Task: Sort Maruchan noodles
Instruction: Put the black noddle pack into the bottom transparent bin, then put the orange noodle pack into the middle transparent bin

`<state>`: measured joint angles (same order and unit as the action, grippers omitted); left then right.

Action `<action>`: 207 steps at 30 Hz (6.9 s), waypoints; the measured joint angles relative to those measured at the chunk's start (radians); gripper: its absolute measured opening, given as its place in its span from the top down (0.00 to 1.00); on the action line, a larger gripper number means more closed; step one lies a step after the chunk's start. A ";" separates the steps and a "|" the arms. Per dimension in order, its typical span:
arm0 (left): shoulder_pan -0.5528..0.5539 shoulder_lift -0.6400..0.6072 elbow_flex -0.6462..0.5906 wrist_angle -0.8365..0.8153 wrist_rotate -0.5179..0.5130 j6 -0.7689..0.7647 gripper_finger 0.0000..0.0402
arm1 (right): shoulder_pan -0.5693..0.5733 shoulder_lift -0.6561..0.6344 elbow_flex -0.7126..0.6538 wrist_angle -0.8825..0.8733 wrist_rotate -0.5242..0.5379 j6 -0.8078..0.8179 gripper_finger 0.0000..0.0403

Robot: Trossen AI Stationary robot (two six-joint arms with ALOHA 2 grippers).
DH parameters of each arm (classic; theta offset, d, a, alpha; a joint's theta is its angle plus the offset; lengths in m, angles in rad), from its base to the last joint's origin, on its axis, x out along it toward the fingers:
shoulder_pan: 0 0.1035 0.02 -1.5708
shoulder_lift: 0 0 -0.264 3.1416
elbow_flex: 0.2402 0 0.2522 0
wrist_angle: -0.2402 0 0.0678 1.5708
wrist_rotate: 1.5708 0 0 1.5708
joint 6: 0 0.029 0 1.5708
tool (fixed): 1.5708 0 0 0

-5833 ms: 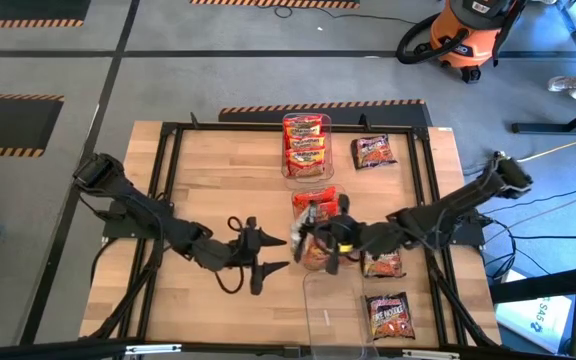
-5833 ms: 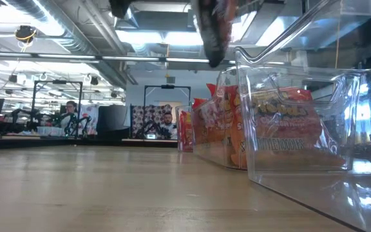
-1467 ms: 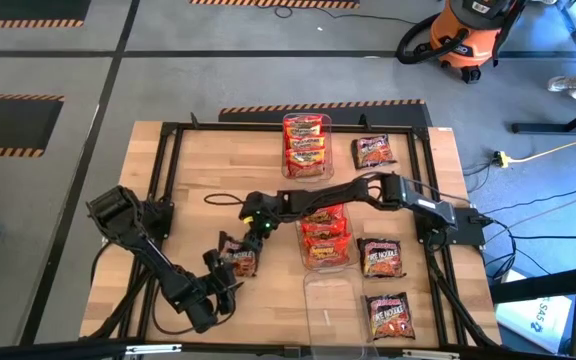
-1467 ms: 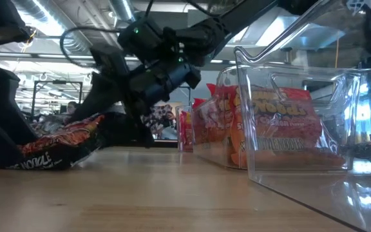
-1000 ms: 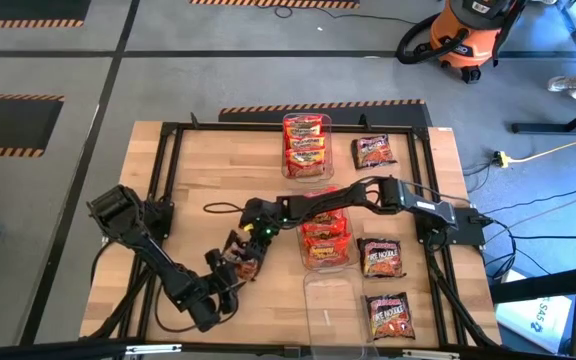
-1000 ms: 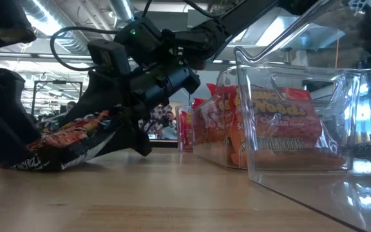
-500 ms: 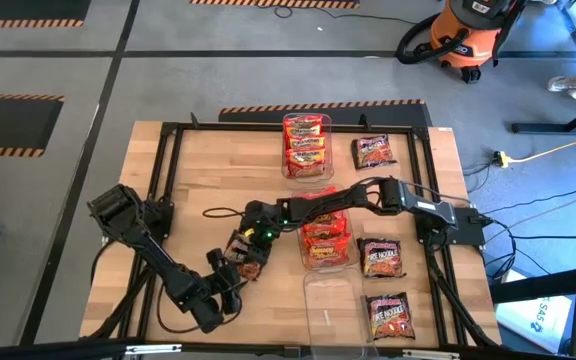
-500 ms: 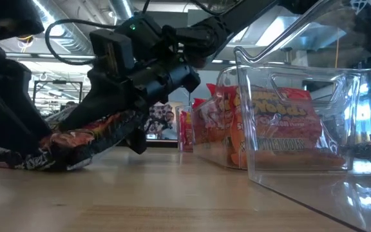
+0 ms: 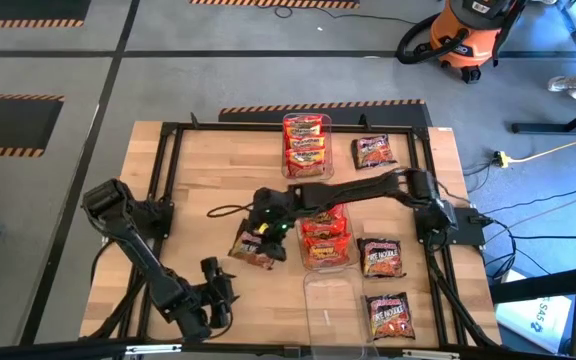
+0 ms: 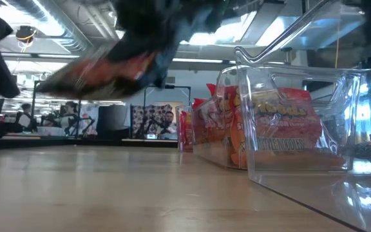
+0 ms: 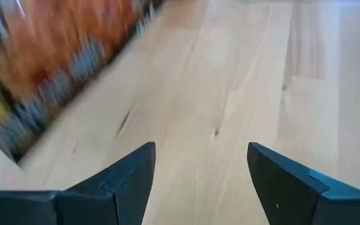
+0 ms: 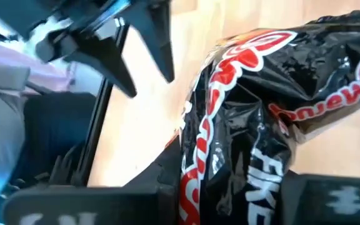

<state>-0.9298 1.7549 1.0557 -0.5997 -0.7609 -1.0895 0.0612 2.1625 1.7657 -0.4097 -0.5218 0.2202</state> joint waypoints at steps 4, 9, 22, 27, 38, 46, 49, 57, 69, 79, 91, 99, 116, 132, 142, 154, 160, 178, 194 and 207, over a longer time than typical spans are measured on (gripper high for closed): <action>-0.003 -0.023 0.000 0.009 0.001 0.000 0.38 | 0.026 -0.107 0.001 -0.138 0.085 -0.084 0.83; -0.001 -0.024 0.000 0.022 0.009 0.000 0.38 | 0.090 -0.226 0.001 -0.274 0.193 -0.125 0.80; 0.031 -0.024 0.000 0.039 0.023 0.002 0.38 | 0.355 -0.462 -0.124 -0.410 0.335 -0.129 0.81; 0.048 -0.024 0.000 0.043 0.024 0.003 0.38 | 0.447 -0.491 -0.208 -0.418 0.463 -0.065 0.81; 0.094 -0.024 0.000 0.044 0.023 0.028 0.38 | 0.572 -0.491 -0.353 -0.450 0.615 -0.049 0.81; 0.123 -0.024 0.000 0.044 0.023 0.029 0.38 | 0.574 -0.487 -0.493 -0.299 0.617 -0.041 0.81; 0.132 -0.024 0.000 0.044 0.023 0.029 0.38 | 0.574 -0.487 -0.540 -0.254 0.629 -0.041 0.81; 0.132 -0.024 0.000 0.044 0.023 0.029 0.38 | 0.573 -0.487 -0.627 -0.156 0.712 -0.018 0.80; 0.133 -0.024 0.000 0.044 0.023 0.028 0.38 | 0.561 -0.445 -0.681 -0.103 0.712 -0.018 0.80; 0.133 -0.024 0.000 0.044 0.023 0.028 0.38 | 0.560 -0.427 -0.663 -0.101 0.720 -0.018 0.73; 0.133 -0.024 0.000 0.044 0.023 0.028 0.38 | 0.561 -0.425 -0.549 -0.272 0.788 -0.025 0.48; 0.133 -0.024 0.000 0.044 0.023 0.028 0.38 | 0.560 -0.425 -0.523 -0.311 0.782 -0.019 0.50; 0.133 -0.024 0.001 0.044 0.023 0.028 0.38 | 0.562 -0.577 -0.436 -0.484 0.676 0.043 0.51; 0.133 -0.024 0.001 0.089 0.019 0.028 0.38 | 0.681 -1.019 -0.855 -0.344 0.660 0.512 0.51; 0.151 -0.024 0.001 0.179 0.015 0.028 0.38 | 0.819 -1.107 -1.135 -0.112 0.596 0.823 0.51; 0.164 -0.024 0.001 0.355 0.022 0.018 0.38 | 0.823 -1.098 -1.173 -0.085 0.559 0.799 0.51; 0.146 -0.024 0.001 0.414 0.026 0.017 0.38 | 0.850 -1.091 -1.173 -0.046 0.590 0.822 0.45; 0.136 -0.024 0.001 0.438 0.026 -0.016 0.38 | 0.959 -0.746 -1.171 0.196 0.705 0.787 0.27; 0.138 -0.023 0.001 0.438 0.027 -0.034 0.38 | 0.959 -0.706 -1.170 0.269 0.640 0.797 0.37; 0.138 -0.023 0.001 0.437 0.027 -0.034 0.38 | 0.960 -0.705 -1.170 0.279 0.642 0.769 0.77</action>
<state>-0.7918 1.7315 1.0565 -0.1625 -0.7338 -1.1233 1.0210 1.4570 0.5953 -0.1310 0.1199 0.9892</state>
